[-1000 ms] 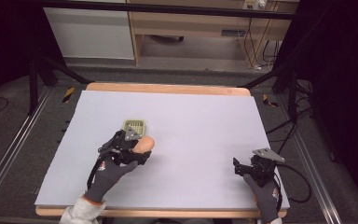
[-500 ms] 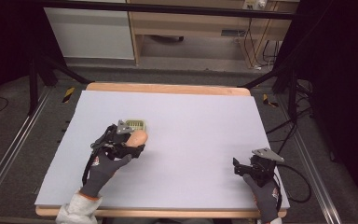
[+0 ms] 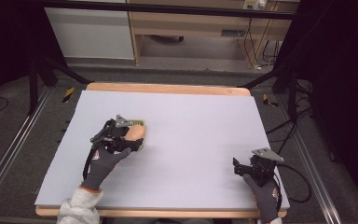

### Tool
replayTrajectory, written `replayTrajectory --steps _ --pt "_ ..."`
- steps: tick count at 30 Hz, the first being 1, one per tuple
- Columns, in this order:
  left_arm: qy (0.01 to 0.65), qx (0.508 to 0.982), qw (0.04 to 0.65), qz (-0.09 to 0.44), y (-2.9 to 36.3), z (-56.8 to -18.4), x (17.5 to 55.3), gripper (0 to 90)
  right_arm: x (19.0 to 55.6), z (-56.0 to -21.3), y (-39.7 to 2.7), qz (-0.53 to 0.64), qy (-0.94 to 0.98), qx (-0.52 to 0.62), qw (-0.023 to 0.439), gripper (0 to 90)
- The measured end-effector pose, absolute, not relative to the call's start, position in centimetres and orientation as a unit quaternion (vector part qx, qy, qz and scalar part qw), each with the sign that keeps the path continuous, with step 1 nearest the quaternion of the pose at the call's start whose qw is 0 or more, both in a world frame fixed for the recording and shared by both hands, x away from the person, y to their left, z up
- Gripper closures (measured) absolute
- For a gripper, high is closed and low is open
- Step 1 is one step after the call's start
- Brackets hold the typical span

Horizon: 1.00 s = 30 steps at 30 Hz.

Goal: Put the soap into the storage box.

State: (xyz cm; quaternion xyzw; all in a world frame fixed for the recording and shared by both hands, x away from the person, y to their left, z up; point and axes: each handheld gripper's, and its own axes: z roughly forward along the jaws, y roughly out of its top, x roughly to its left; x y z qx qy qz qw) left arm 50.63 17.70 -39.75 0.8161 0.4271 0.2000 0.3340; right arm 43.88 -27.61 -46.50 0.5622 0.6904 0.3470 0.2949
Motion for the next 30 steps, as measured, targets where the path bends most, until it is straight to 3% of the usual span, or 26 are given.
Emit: replayTrajectory --steps 30 --pt "0.472 0.796 0.309 0.219 18.2 -41.2 54.6 32.0 43.9 -46.5 -27.6 0.349 0.692 0.560 0.291 5.2"
